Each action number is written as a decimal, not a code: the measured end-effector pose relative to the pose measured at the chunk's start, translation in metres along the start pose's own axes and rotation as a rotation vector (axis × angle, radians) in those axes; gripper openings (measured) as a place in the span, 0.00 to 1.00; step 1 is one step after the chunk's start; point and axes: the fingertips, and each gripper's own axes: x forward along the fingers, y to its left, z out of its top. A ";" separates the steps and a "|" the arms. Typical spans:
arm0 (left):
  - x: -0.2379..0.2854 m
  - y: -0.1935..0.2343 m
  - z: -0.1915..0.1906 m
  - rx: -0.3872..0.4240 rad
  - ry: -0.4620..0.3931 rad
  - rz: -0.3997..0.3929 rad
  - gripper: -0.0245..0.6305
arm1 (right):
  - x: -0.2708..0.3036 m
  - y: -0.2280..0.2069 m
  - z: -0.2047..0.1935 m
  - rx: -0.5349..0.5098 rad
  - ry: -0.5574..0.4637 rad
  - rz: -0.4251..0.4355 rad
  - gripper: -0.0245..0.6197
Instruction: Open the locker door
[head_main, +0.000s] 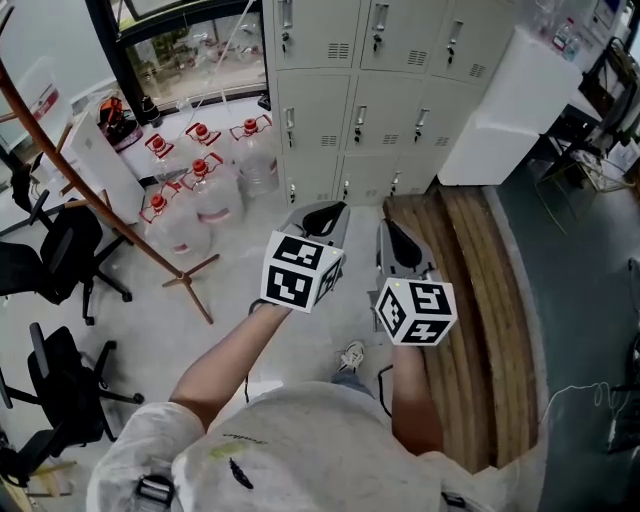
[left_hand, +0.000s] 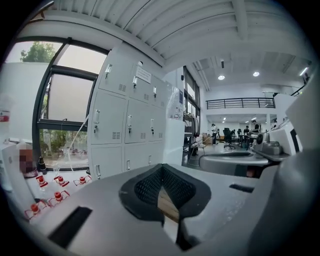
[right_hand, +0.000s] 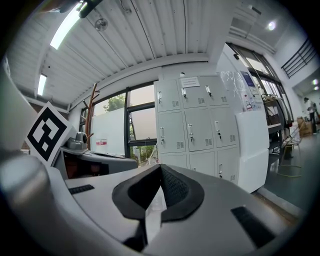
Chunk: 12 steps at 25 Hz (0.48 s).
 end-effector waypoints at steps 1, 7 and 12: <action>0.010 0.000 0.005 -0.002 -0.003 0.006 0.05 | 0.006 -0.009 0.003 -0.003 0.000 0.005 0.04; 0.072 -0.004 0.023 -0.016 0.002 0.034 0.05 | 0.040 -0.063 0.016 -0.019 0.008 0.041 0.04; 0.113 -0.012 0.034 -0.016 0.003 0.066 0.05 | 0.055 -0.105 0.021 -0.015 0.017 0.069 0.04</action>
